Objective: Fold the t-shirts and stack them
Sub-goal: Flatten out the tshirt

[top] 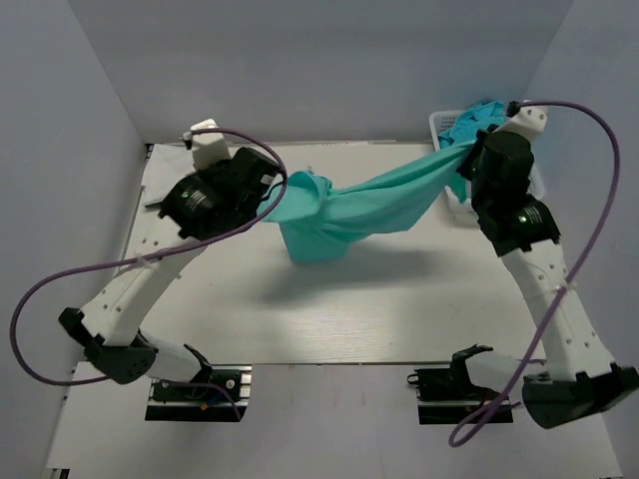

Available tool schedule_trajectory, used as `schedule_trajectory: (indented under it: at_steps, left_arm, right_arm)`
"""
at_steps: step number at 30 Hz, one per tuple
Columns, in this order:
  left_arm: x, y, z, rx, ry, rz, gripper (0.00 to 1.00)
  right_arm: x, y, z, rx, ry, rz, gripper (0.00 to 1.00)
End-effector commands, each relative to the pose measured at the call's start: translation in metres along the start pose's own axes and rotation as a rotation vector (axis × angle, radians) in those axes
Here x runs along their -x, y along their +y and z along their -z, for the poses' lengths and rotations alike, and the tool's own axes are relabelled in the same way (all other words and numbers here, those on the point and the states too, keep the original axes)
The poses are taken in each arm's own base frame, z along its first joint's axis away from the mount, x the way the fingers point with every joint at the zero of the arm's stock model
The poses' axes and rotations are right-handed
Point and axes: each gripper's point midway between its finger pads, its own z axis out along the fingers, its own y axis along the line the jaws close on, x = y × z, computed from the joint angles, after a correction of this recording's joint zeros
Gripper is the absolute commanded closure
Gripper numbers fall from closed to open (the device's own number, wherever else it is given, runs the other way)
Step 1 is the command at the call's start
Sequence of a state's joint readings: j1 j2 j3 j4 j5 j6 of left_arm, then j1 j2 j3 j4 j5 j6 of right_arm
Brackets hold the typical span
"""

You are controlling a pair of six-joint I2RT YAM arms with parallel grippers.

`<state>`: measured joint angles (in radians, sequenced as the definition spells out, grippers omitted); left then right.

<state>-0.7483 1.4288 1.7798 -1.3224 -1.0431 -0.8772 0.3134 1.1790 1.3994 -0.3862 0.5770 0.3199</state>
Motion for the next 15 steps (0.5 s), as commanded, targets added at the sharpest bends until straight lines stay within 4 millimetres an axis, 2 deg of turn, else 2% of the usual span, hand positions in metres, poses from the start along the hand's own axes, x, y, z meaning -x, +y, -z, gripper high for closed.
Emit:
schedule_trajectory:
  at_steps: [1, 2, 3, 4, 6, 8, 11, 12, 15]
  left_arm:
    - [0.050, 0.041, 0.029, -0.031, -0.104, 0.171, 1.00]
    - [0.057, 0.044, 0.035, -0.060, -0.113, 0.200, 1.00]
    - [0.068, 0.043, 0.040, -0.099, -0.137, 0.234, 1.00]
    - [0.079, 0.056, 0.051, -0.139, -0.163, 0.285, 1.00]
    - [0.083, 0.062, 0.056, -0.175, -0.189, 0.295, 1.00]
    - [0.091, 0.068, 0.062, -0.198, -0.212, 0.343, 1.00]
    - [0.091, 0.066, 0.064, -0.222, -0.199, 0.340, 1.00]
    - [0.083, 0.054, 0.057, -0.212, -0.177, 0.297, 1.00]
    - [0.077, 0.037, 0.051, -0.214, -0.149, 0.256, 1.00]
  right_arm:
    - [0.045, -0.017, 0.037, 0.005, -0.132, -0.010, 1.00]
    - [0.049, -0.018, 0.044, 0.013, -0.143, -0.015, 1.00]
    - [0.061, -0.023, 0.058, 0.023, -0.175, -0.023, 1.00]
    - [0.059, -0.026, 0.061, 0.015, -0.165, -0.013, 1.00]
    - [0.073, -0.039, 0.076, -0.016, -0.208, -0.026, 1.00]
    - [0.078, -0.045, 0.082, -0.037, -0.227, -0.030, 1.00]
    - [0.082, -0.048, 0.088, -0.034, -0.243, -0.031, 1.00]
    - [0.081, -0.044, 0.087, -0.014, -0.237, -0.027, 1.00]
    - [0.074, -0.037, 0.080, 0.008, -0.212, -0.015, 1.00]
